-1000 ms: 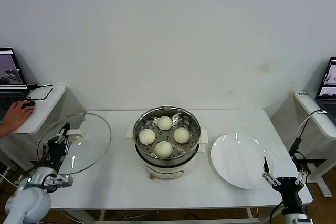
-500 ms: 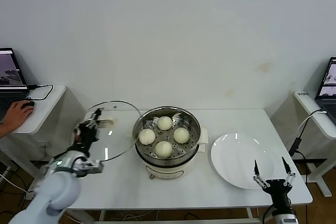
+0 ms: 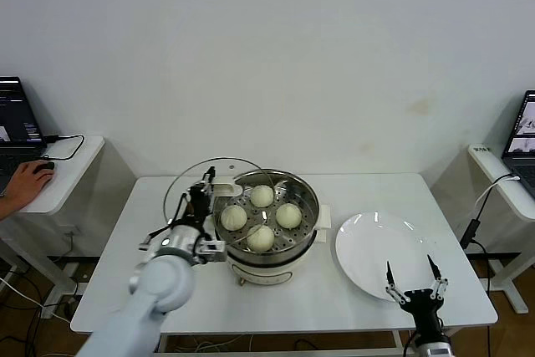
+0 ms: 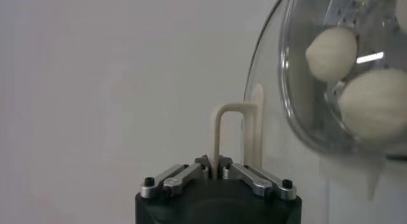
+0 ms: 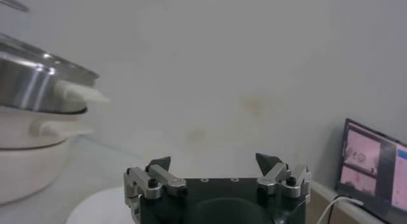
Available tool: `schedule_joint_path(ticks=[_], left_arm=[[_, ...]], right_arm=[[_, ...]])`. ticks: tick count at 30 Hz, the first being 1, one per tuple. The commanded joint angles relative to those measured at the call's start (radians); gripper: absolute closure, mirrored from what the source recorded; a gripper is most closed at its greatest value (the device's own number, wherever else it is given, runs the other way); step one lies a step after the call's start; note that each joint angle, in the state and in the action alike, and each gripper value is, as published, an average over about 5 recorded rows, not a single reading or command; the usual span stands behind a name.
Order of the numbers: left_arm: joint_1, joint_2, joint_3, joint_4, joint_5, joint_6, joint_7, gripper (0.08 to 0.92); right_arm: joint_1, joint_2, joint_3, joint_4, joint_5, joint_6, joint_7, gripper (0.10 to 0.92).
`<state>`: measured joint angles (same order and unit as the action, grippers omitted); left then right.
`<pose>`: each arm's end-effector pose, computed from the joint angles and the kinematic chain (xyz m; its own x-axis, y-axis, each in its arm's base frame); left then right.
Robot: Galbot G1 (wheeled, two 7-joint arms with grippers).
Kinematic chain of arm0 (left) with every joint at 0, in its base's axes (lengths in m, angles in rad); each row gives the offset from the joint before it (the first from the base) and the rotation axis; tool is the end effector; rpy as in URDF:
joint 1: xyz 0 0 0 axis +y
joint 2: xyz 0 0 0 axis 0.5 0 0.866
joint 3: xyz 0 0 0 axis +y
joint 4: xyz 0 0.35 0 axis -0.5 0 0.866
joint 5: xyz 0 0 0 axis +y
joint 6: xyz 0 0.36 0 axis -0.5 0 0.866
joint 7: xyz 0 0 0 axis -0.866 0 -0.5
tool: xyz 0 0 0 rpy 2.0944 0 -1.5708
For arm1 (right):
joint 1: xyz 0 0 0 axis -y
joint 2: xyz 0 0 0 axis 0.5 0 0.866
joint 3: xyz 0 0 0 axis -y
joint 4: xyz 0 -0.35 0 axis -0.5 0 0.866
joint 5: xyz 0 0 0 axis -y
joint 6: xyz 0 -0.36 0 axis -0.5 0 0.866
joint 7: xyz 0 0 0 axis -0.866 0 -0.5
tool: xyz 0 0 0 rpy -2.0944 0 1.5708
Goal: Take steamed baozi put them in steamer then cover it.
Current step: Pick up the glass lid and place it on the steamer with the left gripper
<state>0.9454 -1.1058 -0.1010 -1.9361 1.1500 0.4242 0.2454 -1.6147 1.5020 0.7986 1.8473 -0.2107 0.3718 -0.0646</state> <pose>0.3315 -0.0240 -0.2272 -0.9931 0.1173 0.0068 0.0119 0.0430 0.9990 0.1495 -0.1111 -0.3855 -0.9973 0.0437 -0.0595 0.0639 0.9143 -0.3999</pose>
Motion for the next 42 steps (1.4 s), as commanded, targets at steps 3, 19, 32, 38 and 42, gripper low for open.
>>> schedule_joint_path(ticks=[3, 19, 32, 38, 42], left_arm=[[-0.083, -0.222, 0.082, 0.126, 0.172, 0.042, 0.057, 0.855], [-0.058, -0.312, 0.088, 0.165, 0.231, 0.029, 0.05, 0.855], [-0.029, -0.335, 0.101, 0.16, 0.262, 0.024, 0.047, 0.855], [-0.019, -0.335, 0.097, 0.169, 0.277, 0.017, 0.044, 0.855], [-0.014, -0.335, 0.098, 0.168, 0.279, 0.015, 0.043, 0.855]], right_arm=[[0.0, 0.007, -0.023, -0.02, -0.033, -0.001, 0.003, 0.202], [-0.007, 0.007, -0.029, -0.025, -0.041, 0.0, 0.006, 0.203], [-0.006, 0.01, -0.037, -0.034, -0.051, 0.005, 0.006, 0.203], [-0.006, 0.008, -0.036, -0.037, -0.051, 0.006, 0.006, 0.203], [-0.006, 0.008, -0.037, -0.037, -0.052, 0.007, 0.005, 0.203]])
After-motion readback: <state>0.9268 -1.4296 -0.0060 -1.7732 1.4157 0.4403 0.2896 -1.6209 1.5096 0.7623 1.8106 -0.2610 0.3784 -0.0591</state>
